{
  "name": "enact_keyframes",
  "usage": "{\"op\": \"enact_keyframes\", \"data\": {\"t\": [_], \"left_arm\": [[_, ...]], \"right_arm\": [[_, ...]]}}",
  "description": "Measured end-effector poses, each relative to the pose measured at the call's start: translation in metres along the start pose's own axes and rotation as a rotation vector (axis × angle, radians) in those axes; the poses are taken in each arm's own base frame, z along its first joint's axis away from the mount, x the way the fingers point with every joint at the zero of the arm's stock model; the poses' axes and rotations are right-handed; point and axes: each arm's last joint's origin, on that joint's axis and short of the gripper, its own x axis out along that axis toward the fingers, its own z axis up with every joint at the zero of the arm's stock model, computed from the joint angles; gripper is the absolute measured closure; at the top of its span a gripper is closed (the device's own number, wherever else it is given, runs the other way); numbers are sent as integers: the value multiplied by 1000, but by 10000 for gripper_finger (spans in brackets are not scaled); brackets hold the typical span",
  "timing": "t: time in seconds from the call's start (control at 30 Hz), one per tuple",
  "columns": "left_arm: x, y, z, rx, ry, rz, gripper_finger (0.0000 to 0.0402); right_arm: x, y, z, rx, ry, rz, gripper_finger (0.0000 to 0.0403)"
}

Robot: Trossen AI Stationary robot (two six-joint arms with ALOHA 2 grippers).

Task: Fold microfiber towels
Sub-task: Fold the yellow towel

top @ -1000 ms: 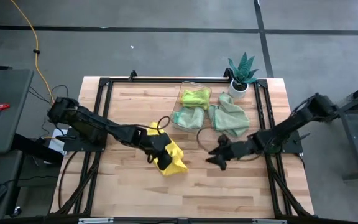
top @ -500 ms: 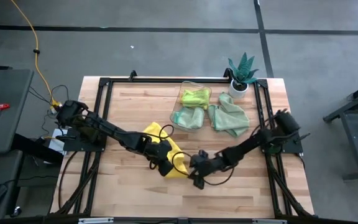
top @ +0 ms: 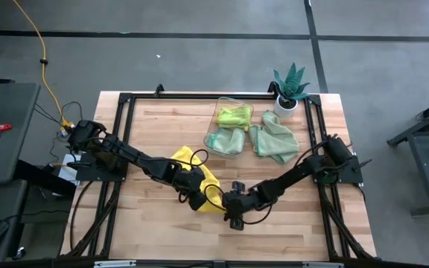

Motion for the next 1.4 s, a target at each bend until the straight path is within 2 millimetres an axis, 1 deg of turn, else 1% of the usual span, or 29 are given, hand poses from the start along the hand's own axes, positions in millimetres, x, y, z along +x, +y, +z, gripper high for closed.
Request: {"op": "enact_keyframes", "data": {"t": [0.2,0.27,0.4,0.6,0.67,0.73,0.77,0.87,0.97,1.13,1.2,1.3,1.4], "left_arm": [[0,1,0,0,0,8,401],[0,1,0,0,0,8,401],[0,1,0,0,-2,10,401],[0,1,0,9,-1,9,401],[0,0,-1,16,19,-5,400],[0,2,0,28,60,-24,396],[0,4,0,36,82,-25,391],[-8,10,4,66,123,-23,368],[-20,14,9,89,121,-17,343],[-49,11,16,161,46,-56,307],[-58,5,16,209,-6,-81,299],[-70,-5,7,303,-54,-89,295],[-72,-18,-11,386,-85,-67,298]], "right_arm": [[-1,1,2,12,-12,23,272],[-1,2,3,46,-24,31,294],[-1,2,4,113,-30,36,319],[-1,3,5,120,-32,53,334],[-1,2,6,125,-18,74,356],[-1,1,6,128,-1,102,387],[-1,0,6,130,6,114,395],[0,-2,8,157,12,120,390],[0,-5,11,169,4,133,399],[-1,-5,22,210,-65,215,401],[-1,-5,29,234,-114,262,401],[-3,-7,39,280,-190,308,402],[-5,-11,49,337,-261,345,402]]}}
